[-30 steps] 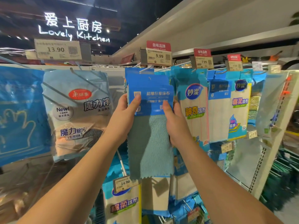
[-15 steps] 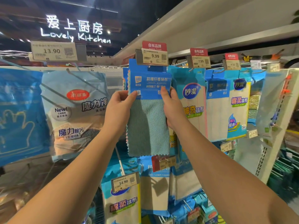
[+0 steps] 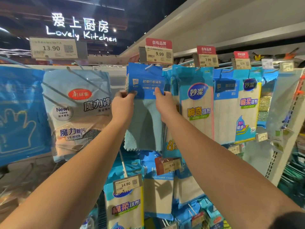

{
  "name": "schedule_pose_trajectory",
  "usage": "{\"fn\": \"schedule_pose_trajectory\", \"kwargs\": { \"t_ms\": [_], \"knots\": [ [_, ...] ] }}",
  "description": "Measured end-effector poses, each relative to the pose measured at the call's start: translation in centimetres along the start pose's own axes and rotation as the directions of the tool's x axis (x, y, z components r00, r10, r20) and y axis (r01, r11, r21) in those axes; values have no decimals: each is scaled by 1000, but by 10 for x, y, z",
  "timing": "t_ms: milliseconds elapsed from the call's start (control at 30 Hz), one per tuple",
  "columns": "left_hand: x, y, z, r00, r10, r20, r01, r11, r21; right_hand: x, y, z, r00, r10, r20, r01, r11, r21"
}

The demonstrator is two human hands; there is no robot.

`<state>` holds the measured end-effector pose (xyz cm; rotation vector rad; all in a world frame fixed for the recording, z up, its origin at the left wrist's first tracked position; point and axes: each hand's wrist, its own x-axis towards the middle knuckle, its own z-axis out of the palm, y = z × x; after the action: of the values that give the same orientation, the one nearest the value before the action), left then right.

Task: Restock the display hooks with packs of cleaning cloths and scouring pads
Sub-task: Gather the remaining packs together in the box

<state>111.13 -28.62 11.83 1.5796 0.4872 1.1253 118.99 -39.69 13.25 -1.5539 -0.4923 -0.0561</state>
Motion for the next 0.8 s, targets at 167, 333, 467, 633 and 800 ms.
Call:
{"fn": "schedule_pose_trajectory", "kwargs": {
  "t_ms": [167,333,467,633,800],
  "knots": [
    [25,-12,12,997,-64,-34,69,981,180,17,-5,17,996,88,21,-84,987,-135],
    [37,-16,15,997,-67,-40,75,962,263,26,-2,21,993,107,54,-97,982,-164],
    [29,-10,10,994,-104,33,86,930,356,17,3,17,989,126,78,-106,968,-225],
    [-21,-5,-16,991,-88,96,50,939,342,-33,17,8,994,72,81,-49,966,-254],
    [-110,-12,-92,969,-73,236,-17,933,359,-124,34,0,981,69,182,3,929,-371]
  ]
}}
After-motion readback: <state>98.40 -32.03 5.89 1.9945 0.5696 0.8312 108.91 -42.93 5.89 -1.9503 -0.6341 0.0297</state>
